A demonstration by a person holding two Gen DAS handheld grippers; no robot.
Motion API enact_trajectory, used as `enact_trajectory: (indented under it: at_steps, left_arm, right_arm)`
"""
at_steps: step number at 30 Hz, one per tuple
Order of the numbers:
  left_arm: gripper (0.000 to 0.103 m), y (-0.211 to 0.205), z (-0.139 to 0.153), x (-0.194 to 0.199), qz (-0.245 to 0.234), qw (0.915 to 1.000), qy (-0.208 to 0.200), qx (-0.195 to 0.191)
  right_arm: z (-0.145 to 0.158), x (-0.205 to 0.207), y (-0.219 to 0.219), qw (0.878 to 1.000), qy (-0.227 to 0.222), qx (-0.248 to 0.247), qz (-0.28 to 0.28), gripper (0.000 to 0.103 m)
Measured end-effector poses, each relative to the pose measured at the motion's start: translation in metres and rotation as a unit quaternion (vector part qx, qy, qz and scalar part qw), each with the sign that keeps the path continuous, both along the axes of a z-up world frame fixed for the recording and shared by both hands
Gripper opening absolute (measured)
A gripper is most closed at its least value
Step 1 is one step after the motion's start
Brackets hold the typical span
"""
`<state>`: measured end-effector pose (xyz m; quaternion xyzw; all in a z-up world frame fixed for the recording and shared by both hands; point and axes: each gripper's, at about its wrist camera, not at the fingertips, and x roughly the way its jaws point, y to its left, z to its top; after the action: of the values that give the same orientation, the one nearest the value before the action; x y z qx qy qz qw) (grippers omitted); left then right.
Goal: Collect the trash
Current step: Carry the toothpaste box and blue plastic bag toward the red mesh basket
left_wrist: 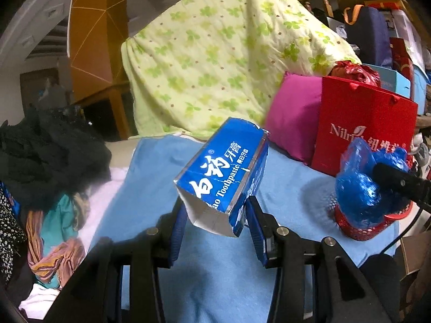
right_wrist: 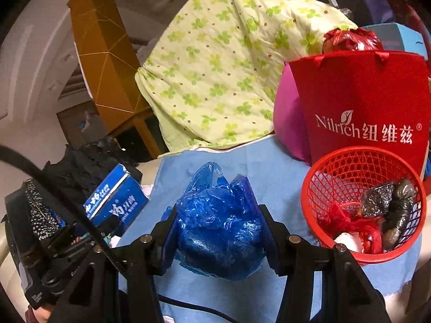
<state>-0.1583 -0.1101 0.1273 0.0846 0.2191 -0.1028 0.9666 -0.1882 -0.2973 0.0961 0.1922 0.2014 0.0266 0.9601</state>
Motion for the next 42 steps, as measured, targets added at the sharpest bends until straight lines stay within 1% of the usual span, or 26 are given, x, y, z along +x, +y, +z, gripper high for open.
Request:
enact_trajectory:
  at_steps: [5, 8, 16, 23, 42]
  left_arm:
    - [0.046, -0.007, 0.005, -0.010, -0.004, 1.0000, -0.005, 0.007]
    - [0.046, -0.011, 0.007, -0.013, -0.007, 0.9999, -0.008, 0.008]
    - [0.046, -0.018, 0.006, -0.015, -0.012, 0.9998, -0.006, 0.012]
    - [0.047, -0.029, 0.002, -0.015, -0.018, 0.9996, -0.001, 0.022]
    - [0.047, -0.037, -0.003, -0.014, -0.028, 0.9990, 0.006, 0.033]
  right_arm:
    - [0.010, -0.012, 0.005, 1.000, -0.019, -0.010, -0.003, 0.057]
    - [0.011, -0.013, 0.003, 1.000, -0.022, -0.006, -0.003, 0.057]
    - [0.006, -0.016, -0.003, 1.000, -0.022, 0.003, -0.004, 0.057]
    - [0.003, -0.015, -0.009, 1.000, -0.020, 0.012, -0.003, 0.057]
    - [0.001, -0.023, -0.018, 0.999, -0.024, 0.026, -0.012, 0.057]
